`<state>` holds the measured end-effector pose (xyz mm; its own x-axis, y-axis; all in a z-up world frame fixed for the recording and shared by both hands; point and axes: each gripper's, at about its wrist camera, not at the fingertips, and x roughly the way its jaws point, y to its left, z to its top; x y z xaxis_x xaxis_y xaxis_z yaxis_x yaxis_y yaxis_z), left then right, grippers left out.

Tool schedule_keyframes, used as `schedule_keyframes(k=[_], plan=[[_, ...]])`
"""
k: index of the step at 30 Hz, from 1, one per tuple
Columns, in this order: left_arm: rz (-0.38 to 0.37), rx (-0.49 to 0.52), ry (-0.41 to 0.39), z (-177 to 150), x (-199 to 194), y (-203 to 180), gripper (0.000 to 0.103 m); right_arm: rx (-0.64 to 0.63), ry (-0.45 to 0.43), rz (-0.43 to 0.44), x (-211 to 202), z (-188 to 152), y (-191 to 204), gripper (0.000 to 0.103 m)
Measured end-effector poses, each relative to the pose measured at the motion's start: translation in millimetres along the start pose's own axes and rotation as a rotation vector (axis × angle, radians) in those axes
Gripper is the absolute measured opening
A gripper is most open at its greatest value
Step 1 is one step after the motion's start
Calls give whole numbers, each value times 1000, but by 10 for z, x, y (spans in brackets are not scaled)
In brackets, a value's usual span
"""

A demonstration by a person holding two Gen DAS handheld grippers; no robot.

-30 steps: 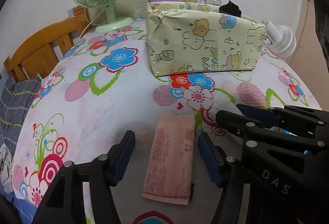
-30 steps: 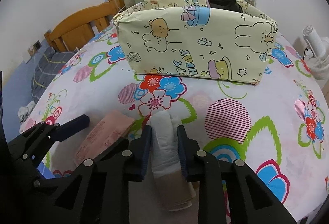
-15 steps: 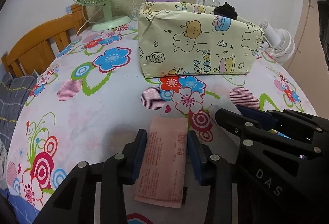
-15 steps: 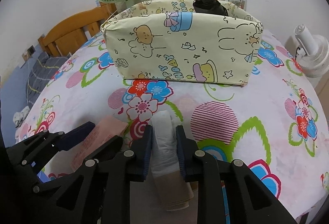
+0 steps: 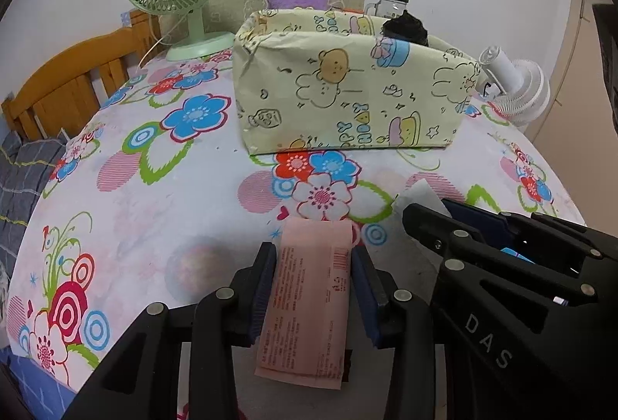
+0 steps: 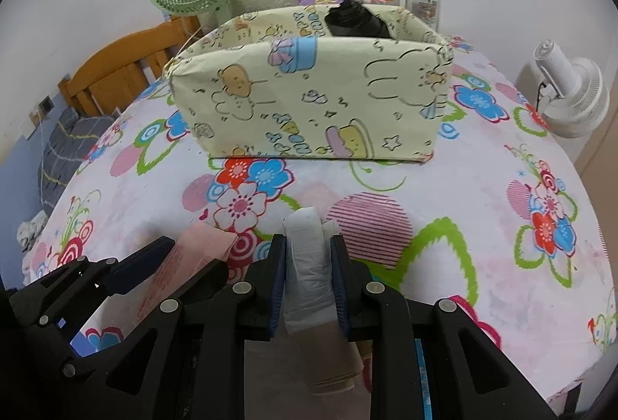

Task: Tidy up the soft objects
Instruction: 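Lift the pink packet and rolled cloth with both tools and carry them over the box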

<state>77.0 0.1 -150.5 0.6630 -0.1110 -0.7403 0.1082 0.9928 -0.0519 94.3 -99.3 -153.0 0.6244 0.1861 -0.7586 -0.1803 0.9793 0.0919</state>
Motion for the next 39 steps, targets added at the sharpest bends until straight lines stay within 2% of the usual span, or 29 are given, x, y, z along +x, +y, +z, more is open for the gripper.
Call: schedule_keyframes(k=[17, 39], plan=[[19, 5, -57, 269, -86, -186, 40, 11, -67, -16, -217, 232, -154, 26], [48, 42, -161, 622, -444, -309, 40, -7, -181, -48, -651, 559, -147, 26]])
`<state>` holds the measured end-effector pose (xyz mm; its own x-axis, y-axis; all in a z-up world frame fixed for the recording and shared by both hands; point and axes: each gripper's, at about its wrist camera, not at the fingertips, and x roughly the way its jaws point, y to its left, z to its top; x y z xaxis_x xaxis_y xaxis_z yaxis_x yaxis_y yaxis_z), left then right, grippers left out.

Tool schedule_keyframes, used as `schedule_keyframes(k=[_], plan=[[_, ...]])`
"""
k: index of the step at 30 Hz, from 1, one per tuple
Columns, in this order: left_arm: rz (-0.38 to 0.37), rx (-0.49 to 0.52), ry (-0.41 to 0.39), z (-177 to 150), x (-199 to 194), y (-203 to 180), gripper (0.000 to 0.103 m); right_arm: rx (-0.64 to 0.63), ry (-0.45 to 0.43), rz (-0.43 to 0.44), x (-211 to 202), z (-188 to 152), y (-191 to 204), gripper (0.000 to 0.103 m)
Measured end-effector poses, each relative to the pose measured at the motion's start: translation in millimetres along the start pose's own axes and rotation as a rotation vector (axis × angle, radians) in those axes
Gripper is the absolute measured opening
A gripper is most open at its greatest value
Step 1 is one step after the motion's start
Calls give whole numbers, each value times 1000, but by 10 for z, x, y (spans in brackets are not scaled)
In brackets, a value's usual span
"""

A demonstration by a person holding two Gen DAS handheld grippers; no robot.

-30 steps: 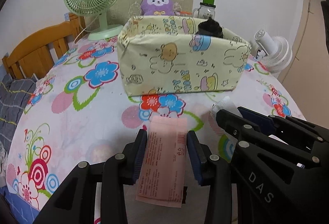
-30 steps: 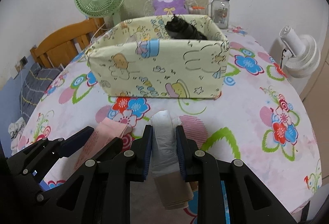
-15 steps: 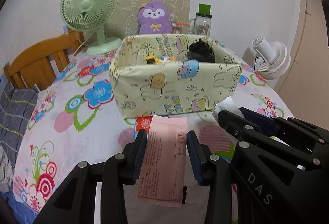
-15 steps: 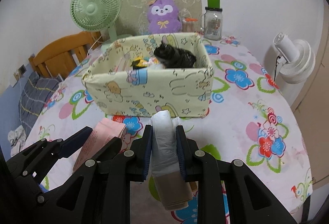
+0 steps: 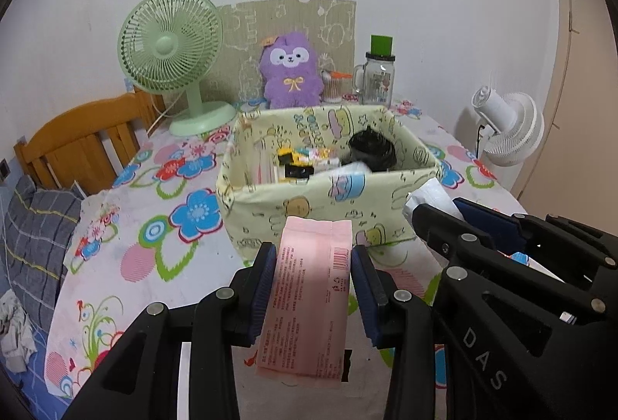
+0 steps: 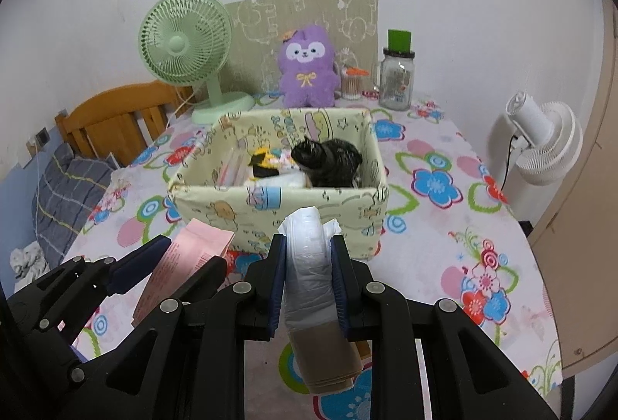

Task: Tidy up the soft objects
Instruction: 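Lift the pink packet and rolled cloth with both tools and carry them over the box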

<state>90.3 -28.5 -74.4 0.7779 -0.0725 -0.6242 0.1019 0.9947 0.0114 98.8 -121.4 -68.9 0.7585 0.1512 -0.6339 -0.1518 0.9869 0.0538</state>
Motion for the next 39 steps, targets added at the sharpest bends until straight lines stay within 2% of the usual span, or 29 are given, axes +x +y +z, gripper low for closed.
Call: schedule_keyframes(k=[4, 19, 39], plan=[[-14, -16, -16, 68, -40, -3, 40, 18, -16, 20, -46, 64, -30, 26], [-13, -4, -72, 310, -157, -22, 40, 4, -75, 10, -195, 294, -36, 26], [6, -9, -105, 573, -89, 19, 40, 2, -105, -4, -111, 596, -55, 26]])
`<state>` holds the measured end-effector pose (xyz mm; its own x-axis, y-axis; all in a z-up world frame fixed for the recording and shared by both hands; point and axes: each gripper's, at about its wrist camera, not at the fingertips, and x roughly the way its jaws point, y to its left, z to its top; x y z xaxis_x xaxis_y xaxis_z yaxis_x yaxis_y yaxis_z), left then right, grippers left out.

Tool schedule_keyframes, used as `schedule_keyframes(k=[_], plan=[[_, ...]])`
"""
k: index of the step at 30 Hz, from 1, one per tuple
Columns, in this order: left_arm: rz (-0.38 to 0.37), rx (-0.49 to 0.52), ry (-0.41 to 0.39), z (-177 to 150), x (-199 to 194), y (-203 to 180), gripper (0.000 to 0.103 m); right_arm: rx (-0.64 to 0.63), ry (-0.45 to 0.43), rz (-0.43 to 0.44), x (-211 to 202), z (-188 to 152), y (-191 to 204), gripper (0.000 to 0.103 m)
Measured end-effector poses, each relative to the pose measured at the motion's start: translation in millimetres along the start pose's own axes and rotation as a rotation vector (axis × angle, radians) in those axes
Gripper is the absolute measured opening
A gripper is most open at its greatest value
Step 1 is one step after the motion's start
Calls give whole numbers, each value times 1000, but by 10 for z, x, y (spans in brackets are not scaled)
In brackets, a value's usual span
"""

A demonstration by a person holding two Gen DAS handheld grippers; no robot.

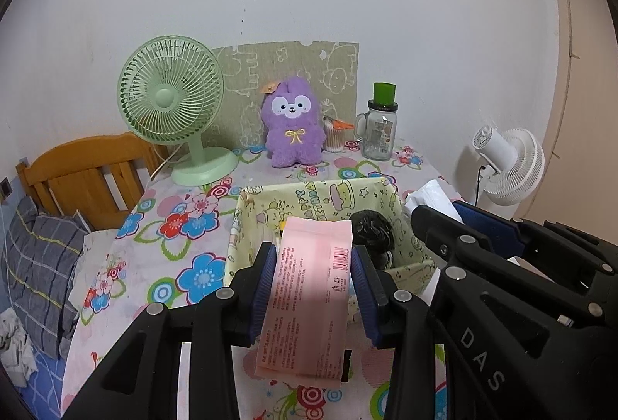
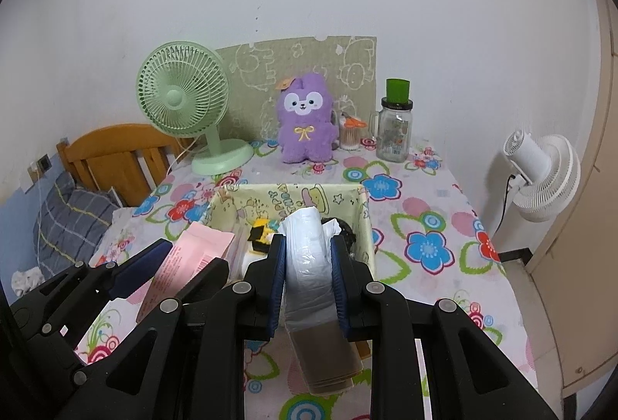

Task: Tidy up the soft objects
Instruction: 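Lift the pink packet and rolled cloth with both tools and carry them over the box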

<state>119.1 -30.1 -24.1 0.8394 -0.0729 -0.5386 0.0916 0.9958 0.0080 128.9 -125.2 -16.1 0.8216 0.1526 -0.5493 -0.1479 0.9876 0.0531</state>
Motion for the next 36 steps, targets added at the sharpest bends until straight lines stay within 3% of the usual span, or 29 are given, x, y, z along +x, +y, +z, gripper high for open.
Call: schedule_keyframes(k=[36], plan=[[0, -15, -4, 266, 611, 120, 40, -3, 1, 21, 664, 280, -75, 26]])
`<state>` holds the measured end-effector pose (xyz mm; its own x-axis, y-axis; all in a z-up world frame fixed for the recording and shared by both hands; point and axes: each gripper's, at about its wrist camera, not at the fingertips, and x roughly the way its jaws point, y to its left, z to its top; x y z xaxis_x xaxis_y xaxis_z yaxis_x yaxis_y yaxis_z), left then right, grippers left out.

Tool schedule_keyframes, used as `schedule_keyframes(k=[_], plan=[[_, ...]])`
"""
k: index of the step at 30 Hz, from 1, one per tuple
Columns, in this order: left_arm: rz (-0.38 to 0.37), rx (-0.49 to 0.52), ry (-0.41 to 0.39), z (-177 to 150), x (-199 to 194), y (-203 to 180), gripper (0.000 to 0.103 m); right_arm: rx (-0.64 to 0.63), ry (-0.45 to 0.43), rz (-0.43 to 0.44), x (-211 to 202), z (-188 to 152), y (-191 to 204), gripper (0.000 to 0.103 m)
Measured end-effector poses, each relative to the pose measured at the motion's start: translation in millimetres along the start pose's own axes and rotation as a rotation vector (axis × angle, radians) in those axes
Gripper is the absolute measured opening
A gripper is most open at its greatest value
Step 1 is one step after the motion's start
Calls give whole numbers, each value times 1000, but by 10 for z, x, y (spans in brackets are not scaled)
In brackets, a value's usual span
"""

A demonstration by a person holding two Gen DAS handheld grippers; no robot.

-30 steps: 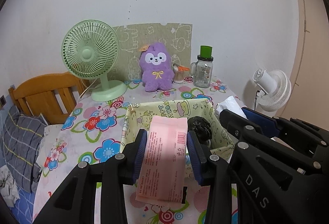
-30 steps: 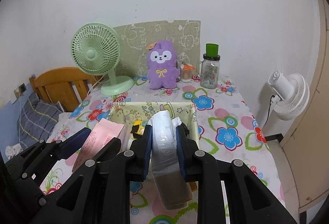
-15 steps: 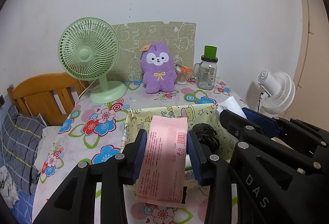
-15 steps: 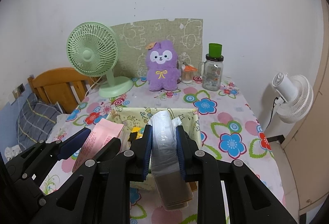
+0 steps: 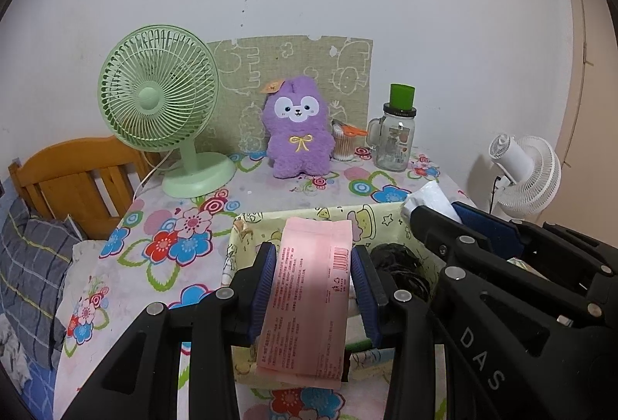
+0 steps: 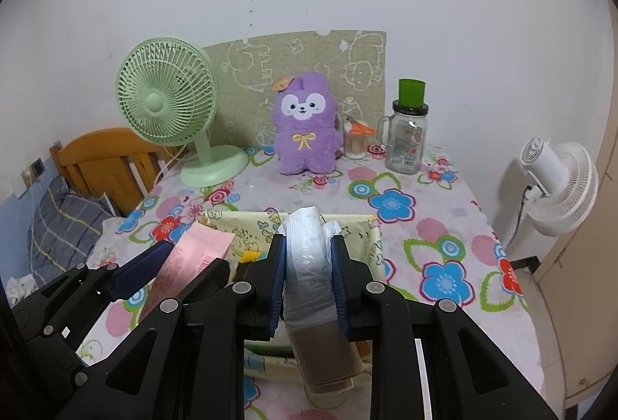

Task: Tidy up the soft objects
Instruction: 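Lift the pink packet and rolled cloth with both tools and carry them over the box, then lower the pink packet and rolled cloth into the box and open both tools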

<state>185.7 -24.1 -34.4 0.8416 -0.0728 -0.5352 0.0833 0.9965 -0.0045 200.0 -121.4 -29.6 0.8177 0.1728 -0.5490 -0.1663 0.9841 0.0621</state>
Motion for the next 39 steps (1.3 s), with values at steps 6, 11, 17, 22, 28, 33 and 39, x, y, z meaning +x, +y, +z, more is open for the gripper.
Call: schedule_keyframes(k=[6, 11, 17, 22, 28, 33, 39], plan=[[1, -12, 9, 2, 129, -13, 40, -9, 10, 4, 129, 16, -40, 26], [-6, -17, 16, 14, 228, -13, 41, -15, 18, 2, 221, 16, -72, 26], [-16, -10, 37, 8, 376, -35, 41, 2, 40, 0, 370, 0, -141, 26], [-15, -13, 50, 6, 466, -28, 41, 8, 52, 2, 459, -6, -154, 26], [-17, -23, 69, 3, 546, 2, 41, 13, 70, 9, 548, -12, -147, 26], [-19, -25, 80, 18, 572, 8, 54, 18, 77, 13, 576, 0, -150, 26], [-6, -25, 77, 9, 551, 44, 65, 12, 74, 28, 599, 7, -113, 26]])
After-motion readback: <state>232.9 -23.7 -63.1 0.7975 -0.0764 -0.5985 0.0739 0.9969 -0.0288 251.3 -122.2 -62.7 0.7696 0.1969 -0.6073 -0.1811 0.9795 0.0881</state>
